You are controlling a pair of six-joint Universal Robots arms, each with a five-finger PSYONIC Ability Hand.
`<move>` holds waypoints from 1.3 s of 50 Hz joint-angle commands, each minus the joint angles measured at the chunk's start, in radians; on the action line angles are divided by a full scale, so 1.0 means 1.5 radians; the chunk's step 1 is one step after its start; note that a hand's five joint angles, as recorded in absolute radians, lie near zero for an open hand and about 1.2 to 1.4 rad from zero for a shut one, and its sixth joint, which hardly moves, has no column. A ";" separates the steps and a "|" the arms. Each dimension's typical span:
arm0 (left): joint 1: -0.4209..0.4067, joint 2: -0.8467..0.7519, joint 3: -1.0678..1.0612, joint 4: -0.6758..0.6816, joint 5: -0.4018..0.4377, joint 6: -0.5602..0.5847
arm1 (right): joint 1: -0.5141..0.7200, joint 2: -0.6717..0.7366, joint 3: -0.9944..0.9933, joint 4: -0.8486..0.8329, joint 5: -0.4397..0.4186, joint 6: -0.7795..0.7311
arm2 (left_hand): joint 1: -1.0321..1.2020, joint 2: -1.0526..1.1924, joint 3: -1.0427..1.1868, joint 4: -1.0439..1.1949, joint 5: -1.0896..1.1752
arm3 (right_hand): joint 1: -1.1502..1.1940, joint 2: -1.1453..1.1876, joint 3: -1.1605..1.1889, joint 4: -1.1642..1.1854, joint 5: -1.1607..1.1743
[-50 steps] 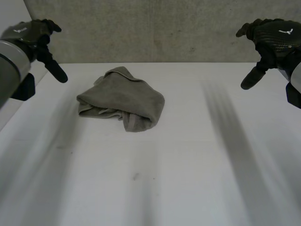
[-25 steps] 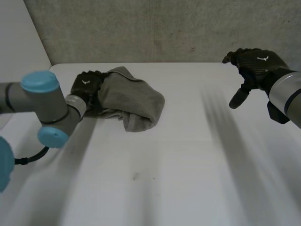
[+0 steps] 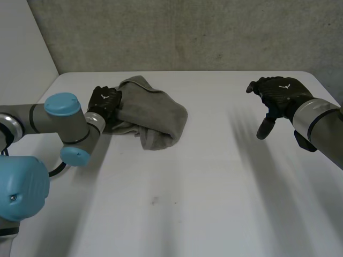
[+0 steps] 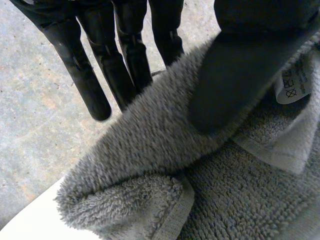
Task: Fold the towel.
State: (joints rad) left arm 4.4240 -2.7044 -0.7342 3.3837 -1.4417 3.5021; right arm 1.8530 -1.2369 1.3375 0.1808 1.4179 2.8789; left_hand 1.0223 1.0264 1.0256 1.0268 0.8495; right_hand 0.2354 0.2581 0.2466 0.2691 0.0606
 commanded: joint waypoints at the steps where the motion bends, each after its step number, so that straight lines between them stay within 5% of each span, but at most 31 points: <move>1: 0.000 0.000 0.009 -0.004 -0.002 0.000 | -0.001 0.003 -0.001 0.000 0.001 -0.006 | 0.249 0.247 0.247 0.246 0.248 | -0.041 -0.056 -0.048 -0.063 -0.040; 10: -0.021 0.190 -0.172 -0.086 -0.016 -0.017 | -0.002 -0.016 -0.011 0.005 0.002 -0.006 | 0.249 0.247 0.247 0.246 0.248 | -0.041 -0.056 -0.048 -0.063 -0.040; 20: -0.217 0.488 -0.578 -0.124 -0.126 -0.104 | -0.003 -0.056 -0.011 0.008 0.001 -0.007 | 0.249 0.247 0.247 0.246 0.248 | -0.041 -0.056 -0.048 -0.063 -0.040; 29: -0.392 0.550 -0.705 -0.122 -0.142 -0.150 | 0.001 -0.070 -0.003 0.012 -0.007 -0.008 | 0.238 0.235 0.236 0.235 0.237 | -0.041 -0.056 -0.048 -0.063 -0.040; 31: -0.415 0.570 -0.719 -0.124 -0.144 -0.170 | 0.001 -0.068 -0.001 0.015 -0.014 -0.008 | -0.234 -0.237 -0.236 -0.237 -0.235 | -0.041 -0.056 -0.048 -0.063 -0.040; 40: -0.387 0.618 -0.715 -0.125 -0.148 -0.170 | 0.026 -0.047 0.005 0.024 -0.028 -0.034 | -0.355 -0.358 -0.357 -0.358 -0.356 | -0.041 -0.056 -0.048 -0.063 -0.040; 50: -0.140 0.720 -0.717 -0.111 -0.140 -0.178 | 0.088 0.010 -0.026 0.023 -0.038 -0.068 | -0.369 -0.372 -0.371 -0.372 -0.370 | -0.041 -0.056 -0.048 -0.063 -0.040; 65: -0.063 0.765 -0.813 -0.114 -0.137 -0.176 | 0.215 0.182 -0.222 0.040 -0.104 -0.065 | -0.385 -0.387 -0.387 -0.388 -0.386 | -0.041 -0.056 -0.048 -0.063 -0.040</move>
State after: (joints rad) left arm 4.2983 -1.5936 -1.8755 3.2129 -1.6555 3.2332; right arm 2.1197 -1.0680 1.1209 0.2181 1.2873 2.7788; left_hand 0.4087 0.4016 0.4048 0.4020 0.2249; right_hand 0.2352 0.2581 0.2466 0.2691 0.0606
